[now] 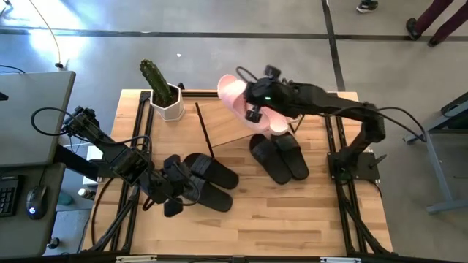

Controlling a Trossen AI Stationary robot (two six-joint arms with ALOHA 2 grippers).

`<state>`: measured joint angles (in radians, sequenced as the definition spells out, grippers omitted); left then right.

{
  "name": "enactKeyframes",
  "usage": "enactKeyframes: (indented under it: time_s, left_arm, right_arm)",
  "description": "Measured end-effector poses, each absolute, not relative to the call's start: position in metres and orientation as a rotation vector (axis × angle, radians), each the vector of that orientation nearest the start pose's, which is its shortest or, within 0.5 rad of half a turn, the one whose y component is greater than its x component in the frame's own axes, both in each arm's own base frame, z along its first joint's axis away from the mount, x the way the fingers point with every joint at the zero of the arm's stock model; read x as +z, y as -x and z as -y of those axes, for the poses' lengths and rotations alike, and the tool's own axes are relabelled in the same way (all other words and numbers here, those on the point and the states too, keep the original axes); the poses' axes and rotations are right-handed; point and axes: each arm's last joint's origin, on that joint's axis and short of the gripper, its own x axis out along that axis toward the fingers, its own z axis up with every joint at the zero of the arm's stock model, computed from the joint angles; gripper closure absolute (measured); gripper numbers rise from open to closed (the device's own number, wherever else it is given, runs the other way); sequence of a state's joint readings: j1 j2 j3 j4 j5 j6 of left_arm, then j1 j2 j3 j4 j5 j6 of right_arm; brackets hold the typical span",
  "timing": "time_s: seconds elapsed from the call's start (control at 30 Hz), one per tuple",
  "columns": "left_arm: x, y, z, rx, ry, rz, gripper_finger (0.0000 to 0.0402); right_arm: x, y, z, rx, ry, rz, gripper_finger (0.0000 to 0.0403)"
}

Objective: Pick and place slides into the shelf
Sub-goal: Put the pink slide on the shelf

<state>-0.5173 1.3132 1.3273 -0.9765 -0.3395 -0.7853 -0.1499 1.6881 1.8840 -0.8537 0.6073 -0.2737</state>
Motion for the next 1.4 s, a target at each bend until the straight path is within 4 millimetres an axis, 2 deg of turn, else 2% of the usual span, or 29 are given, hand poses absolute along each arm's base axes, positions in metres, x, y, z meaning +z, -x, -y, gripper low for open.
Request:
enactKeyframes:
  time_s: [0.13,0.27,0.6,0.87,1.4]
  left_arm:
    - [0.347,-0.226,0.118,0.168,0.357,-0.833,0.0399]
    - [0.349,-0.229,0.119,0.153,0.377,-0.801,0.0399]
    - [0.352,-0.231,0.119,0.163,0.325,-0.747,0.0399]
    - [0.352,-0.231,0.118,0.181,0.315,-0.735,0.0399]
    - [0.352,-0.232,0.118,0.192,0.310,-0.728,0.0399]
  right_arm:
    - [0.375,-0.360,0.099,-0.647,0.405,-0.838,0.0403]
    - [0.347,-0.363,0.120,-0.703,0.345,-0.824,0.0403]
    - [0.302,-0.361,0.125,-0.756,0.316,-0.868,0.0403]
    - [0.299,-0.361,0.122,-0.830,0.286,-0.855,0.0403]
    - [0.292,-0.358,0.110,-0.821,0.245,-0.919,0.0403]
